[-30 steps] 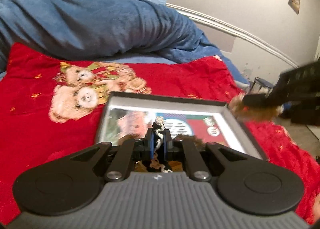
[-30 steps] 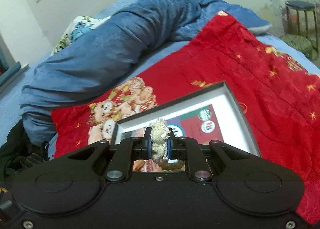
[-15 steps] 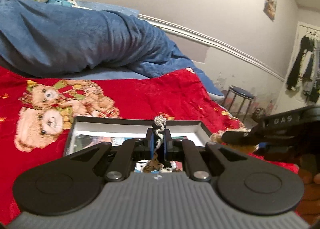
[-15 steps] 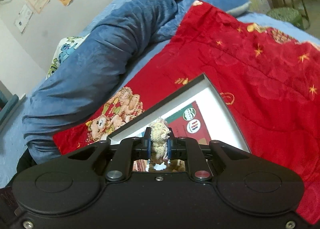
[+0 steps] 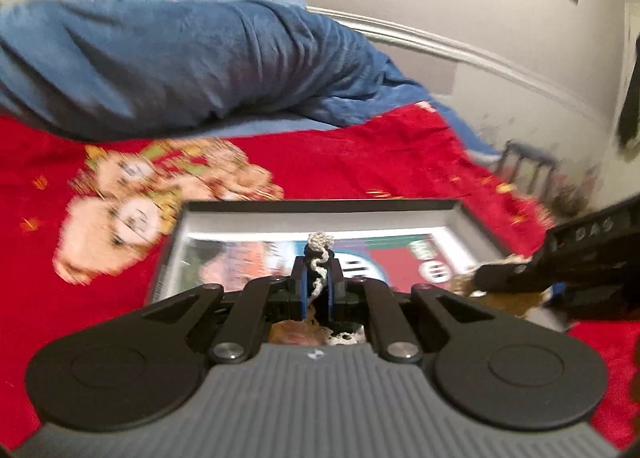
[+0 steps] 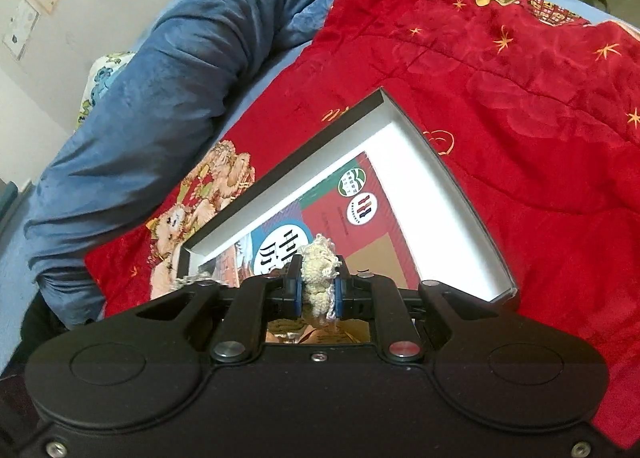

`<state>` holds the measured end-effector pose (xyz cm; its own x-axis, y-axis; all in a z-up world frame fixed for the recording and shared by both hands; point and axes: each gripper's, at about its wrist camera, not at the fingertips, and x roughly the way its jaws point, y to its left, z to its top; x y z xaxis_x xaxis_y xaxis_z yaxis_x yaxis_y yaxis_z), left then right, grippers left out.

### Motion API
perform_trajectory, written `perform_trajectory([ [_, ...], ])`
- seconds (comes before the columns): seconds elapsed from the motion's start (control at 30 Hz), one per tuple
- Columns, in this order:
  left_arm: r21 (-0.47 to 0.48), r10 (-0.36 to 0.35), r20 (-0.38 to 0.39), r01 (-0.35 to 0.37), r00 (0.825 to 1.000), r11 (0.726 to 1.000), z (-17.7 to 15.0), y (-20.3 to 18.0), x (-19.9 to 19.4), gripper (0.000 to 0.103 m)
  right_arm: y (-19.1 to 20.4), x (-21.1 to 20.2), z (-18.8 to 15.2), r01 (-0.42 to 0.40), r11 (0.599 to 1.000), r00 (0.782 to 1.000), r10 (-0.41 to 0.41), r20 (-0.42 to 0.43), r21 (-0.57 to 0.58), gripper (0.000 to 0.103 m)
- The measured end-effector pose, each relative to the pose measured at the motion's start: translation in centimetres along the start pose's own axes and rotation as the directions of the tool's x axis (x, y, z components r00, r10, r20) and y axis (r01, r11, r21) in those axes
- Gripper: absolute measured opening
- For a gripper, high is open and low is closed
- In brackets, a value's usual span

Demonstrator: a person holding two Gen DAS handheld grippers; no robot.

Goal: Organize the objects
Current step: 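Lift the lace trim and cream ring up over the box, then open both tools to drop the lace trim and cream ring into the box, then grasp a blue binder clip with the left tool while the right grasps a teal clip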

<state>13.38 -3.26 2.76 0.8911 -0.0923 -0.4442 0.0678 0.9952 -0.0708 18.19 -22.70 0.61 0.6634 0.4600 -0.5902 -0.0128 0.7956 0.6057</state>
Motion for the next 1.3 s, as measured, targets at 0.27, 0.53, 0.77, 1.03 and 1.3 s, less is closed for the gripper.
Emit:
perform_trajectory([
  [0.27,0.109,0.070,-0.021,-0.068,0.997,0.992,-1.0,-1.3,0.5,0.012,0.2,0.3,-0.6,0.031,0.999,0.999,-0.031,-0.008,-0.022,0.014],
  [0.53,0.160,0.122,-0.047,-0.113,0.991,0.981,-1.5,-1.8,1.1,0.015,0.6,1.1,-1.7,0.041,0.998,0.998,-0.044,-0.050,-0.057,0.014],
  [0.77,0.186,0.122,-0.038,-0.113,0.992,0.976,-1.6,-2.0,1.0,0.030,0.7,1.1,-2.0,0.051,0.997,0.997,-0.054,-0.051,-0.063,0.014],
  [1.03,0.159,0.039,0.031,-0.044,0.999,0.986,-0.8,-1.9,-1.1,0.073,0.1,0.7,-1.7,0.010,1.000,0.999,-0.011,-0.046,-0.028,0.038],
  [1.3,-0.013,-0.042,0.018,0.042,0.999,0.999,-0.9,-2.5,-6.0,0.082,0.5,-2.9,-0.3,-0.102,0.995,0.991,0.102,0.092,0.000,0.082],
])
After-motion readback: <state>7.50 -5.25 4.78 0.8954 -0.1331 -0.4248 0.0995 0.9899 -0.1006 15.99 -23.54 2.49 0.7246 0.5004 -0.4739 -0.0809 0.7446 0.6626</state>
